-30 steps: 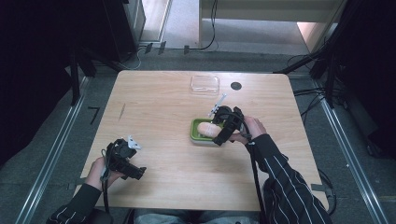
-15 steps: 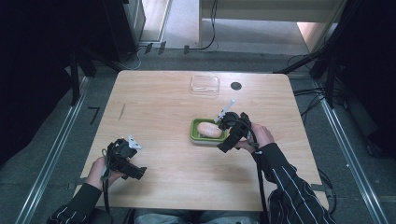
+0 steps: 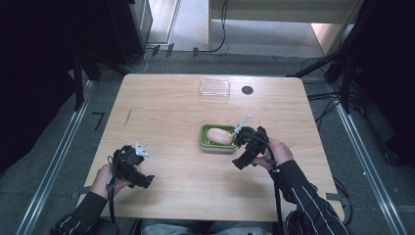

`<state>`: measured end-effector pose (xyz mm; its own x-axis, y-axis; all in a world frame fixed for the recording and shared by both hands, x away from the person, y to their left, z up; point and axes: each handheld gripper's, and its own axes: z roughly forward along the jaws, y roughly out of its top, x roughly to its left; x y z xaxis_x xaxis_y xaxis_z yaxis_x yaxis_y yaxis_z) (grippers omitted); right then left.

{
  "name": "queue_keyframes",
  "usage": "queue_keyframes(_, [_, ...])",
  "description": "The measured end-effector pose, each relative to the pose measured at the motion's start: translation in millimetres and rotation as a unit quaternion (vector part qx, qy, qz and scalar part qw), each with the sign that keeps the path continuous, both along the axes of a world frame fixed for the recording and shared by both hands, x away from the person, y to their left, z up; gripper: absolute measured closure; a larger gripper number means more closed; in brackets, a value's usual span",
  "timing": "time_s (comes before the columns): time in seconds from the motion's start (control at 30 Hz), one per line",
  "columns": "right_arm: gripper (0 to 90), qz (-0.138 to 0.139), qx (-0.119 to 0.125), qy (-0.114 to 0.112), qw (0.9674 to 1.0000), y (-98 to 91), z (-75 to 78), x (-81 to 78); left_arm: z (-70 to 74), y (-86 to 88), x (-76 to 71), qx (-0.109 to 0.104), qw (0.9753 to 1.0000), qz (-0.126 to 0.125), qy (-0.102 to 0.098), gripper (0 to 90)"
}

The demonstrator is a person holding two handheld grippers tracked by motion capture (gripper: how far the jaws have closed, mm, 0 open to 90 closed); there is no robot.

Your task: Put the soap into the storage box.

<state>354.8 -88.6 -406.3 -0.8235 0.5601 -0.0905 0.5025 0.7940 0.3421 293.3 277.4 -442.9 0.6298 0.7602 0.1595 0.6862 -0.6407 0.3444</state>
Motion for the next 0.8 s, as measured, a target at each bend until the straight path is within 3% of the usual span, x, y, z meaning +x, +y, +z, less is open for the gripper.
queue_keyframes(0.47, [4.1,-0.008,-0.016,0.020,0.9996,-13.3,-22.8,-22.4,-0.9,-3.4,1.6,0.000,1.0000,-0.004,0.002,0.5])
queue_keyframes(0.8, [4.4,0.004,-0.033,0.054,0.9980,-17.7,-38.4,-36.4,-0.8,-4.8,2.4,0.002,1.0000,-0.006,0.004,0.5])
